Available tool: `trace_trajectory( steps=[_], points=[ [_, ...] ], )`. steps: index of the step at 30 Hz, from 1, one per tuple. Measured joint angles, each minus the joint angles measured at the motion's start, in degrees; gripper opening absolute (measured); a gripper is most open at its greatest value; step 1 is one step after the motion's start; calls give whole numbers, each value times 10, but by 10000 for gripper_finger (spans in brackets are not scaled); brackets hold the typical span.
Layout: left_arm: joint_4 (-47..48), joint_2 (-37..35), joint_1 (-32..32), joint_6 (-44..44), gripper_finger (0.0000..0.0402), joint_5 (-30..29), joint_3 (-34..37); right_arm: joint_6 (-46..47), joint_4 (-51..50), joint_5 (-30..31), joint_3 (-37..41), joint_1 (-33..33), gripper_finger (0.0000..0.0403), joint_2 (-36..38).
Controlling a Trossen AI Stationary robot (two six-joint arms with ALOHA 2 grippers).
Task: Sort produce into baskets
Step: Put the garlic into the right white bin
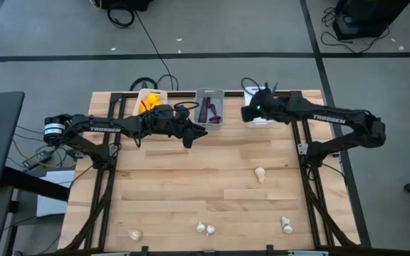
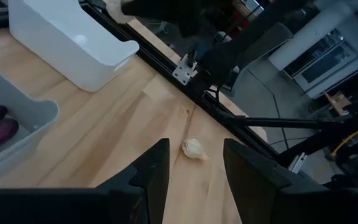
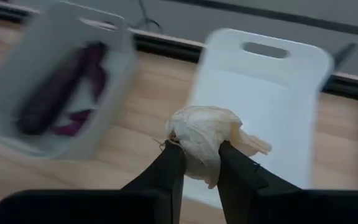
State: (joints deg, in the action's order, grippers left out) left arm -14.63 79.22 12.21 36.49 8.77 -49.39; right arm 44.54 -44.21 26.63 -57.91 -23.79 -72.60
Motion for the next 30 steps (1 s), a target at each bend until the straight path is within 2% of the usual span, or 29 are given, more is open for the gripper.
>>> trace_trajectory(
  steps=[5, 10, 16, 18, 21, 24, 27, 30],
  points=[
    [0, 0, 0, 35, 156, 0, 0, -73, -28, -27, 0, -63, 120, -13],
    [-30, 0, -13, 52, 157, 26, 0, -103, -23, -104, 0, -110, 190, -11],
    [-48, 0, -31, 54, 157, 55, -1, -113, -38, -133, 0, -121, 269, 4],
    [-30, 0, -35, 49, 157, 97, -1, -112, -43, -157, 0, -120, 286, 12],
    [54, -10, -51, 42, 150, 177, -1, -113, -45, -223, 0, -111, 302, 28],
    [165, -30, -84, 8, 137, 193, -1, -116, -44, -274, 0, -88, 305, 52],
    [283, -37, -132, -25, 129, 209, -1, -117, -45, -273, 0, -55, 302, 76],
    [380, -36, -193, -18, 128, 219, -1, -117, -48, -225, 0, -21, 297, 93]
  ],
)
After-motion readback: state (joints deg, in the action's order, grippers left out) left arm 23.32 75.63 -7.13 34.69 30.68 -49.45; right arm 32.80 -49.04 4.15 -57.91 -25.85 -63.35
